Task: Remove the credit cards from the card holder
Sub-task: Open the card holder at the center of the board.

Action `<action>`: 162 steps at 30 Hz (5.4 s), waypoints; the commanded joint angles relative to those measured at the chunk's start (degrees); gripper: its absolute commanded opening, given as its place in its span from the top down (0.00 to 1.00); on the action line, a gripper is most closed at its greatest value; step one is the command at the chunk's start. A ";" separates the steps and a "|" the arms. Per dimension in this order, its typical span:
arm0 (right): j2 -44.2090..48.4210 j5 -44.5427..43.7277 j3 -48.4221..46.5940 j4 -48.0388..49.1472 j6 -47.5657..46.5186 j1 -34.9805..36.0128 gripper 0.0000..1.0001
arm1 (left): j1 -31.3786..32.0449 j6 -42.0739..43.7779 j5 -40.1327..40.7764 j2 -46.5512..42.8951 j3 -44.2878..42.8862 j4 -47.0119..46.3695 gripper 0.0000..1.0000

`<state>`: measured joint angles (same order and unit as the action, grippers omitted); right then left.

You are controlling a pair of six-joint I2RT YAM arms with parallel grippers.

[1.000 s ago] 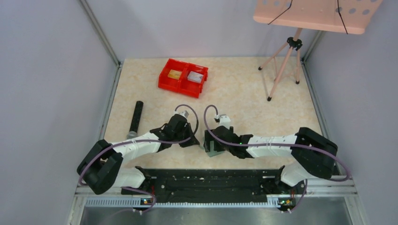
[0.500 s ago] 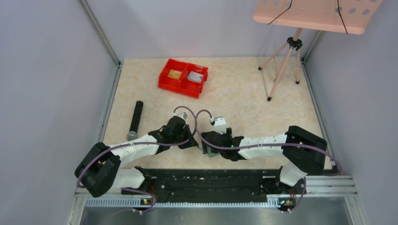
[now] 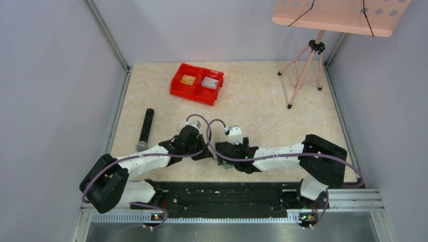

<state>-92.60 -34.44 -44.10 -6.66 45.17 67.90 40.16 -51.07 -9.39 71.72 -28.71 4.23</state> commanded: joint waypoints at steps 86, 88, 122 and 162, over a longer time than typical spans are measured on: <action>12.25 22.92 13.55 26.95 -19.88 -26.59 1.00 | -2.54 0.38 8.65 -0.65 0.89 -2.82 1.00; 10.90 23.07 12.57 27.62 -20.92 -27.04 1.00 | -3.28 0.60 6.07 0.65 0.39 -3.45 1.00; 8.15 25.95 0.29 10.25 0.53 -12.83 0.69 | -3.59 0.64 2.66 -3.00 2.21 -5.05 1.00; 7.33 15.88 4.96 7.21 -8.12 -10.77 0.27 | -3.59 0.35 4.40 -2.82 2.56 -3.02 1.00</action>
<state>-84.86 -14.81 -36.73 3.29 38.28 55.83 36.69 -50.89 -5.96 69.89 -26.74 1.69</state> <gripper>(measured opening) 0.726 0.011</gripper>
